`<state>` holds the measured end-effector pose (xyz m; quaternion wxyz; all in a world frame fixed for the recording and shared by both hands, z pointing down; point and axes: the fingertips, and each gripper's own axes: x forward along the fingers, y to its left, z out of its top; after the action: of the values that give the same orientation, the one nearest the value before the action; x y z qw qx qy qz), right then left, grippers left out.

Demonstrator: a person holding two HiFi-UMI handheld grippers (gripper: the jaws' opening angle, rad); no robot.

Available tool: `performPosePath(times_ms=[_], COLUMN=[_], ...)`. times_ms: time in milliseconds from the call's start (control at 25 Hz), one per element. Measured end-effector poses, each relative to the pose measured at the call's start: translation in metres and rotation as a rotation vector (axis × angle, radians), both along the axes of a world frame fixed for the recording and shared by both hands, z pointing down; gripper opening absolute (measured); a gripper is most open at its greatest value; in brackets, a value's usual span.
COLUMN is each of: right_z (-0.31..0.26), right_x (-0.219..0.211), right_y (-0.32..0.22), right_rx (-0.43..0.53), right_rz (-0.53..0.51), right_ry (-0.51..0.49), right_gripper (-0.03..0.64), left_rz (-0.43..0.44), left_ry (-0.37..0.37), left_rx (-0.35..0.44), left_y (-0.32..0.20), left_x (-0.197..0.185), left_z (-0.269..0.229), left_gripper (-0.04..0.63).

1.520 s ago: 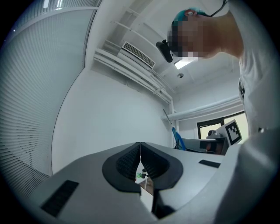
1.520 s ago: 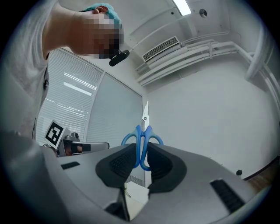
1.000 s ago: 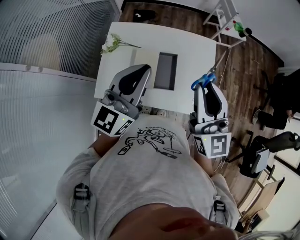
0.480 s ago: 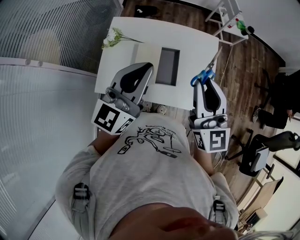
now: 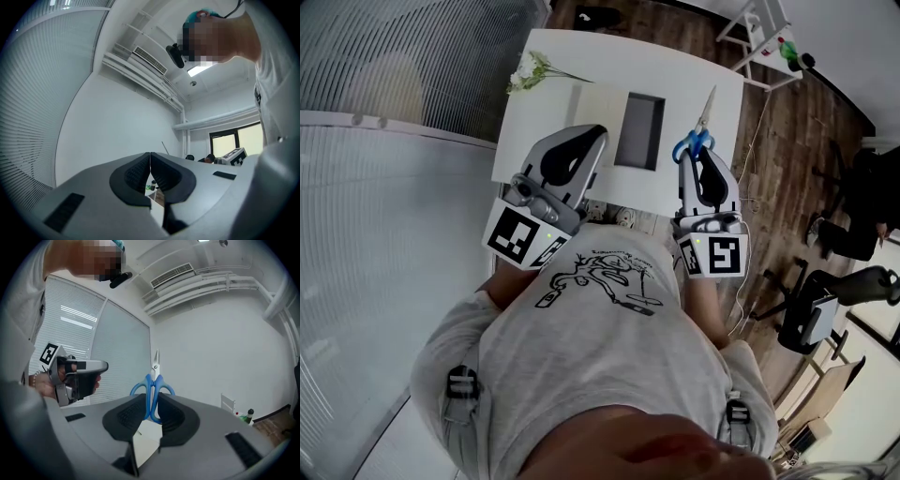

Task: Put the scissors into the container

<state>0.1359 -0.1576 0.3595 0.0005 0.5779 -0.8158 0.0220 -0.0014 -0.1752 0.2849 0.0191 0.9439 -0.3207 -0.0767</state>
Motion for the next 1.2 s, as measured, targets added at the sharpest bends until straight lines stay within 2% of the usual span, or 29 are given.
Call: performPosePath(times_ms=[240, 640, 1200], right_z=[0.030, 0.089, 0.178], right_x=[-0.003, 0.005, -0.006], right_y=[-0.015, -0.030, -0.052], right_rx=[-0.049, -0.185, -0.366], right_rz=[0.006, 0.007, 0.001], right_ry=[0.013, 0.010, 0.033], right_gripper=[0.084, 0.084, 0.084], left_rz=[0.002, -0.016, -0.035], left_ry=[0.003, 0.004, 0.001], left_rx=[-0.005, 0.007, 0.001], left_y=[-0.006, -0.010, -0.021], left_x=[-0.002, 0.003, -0.005], left_z=[0.001, -0.010, -0.005], left_gripper=[0.021, 0.021, 0.021])
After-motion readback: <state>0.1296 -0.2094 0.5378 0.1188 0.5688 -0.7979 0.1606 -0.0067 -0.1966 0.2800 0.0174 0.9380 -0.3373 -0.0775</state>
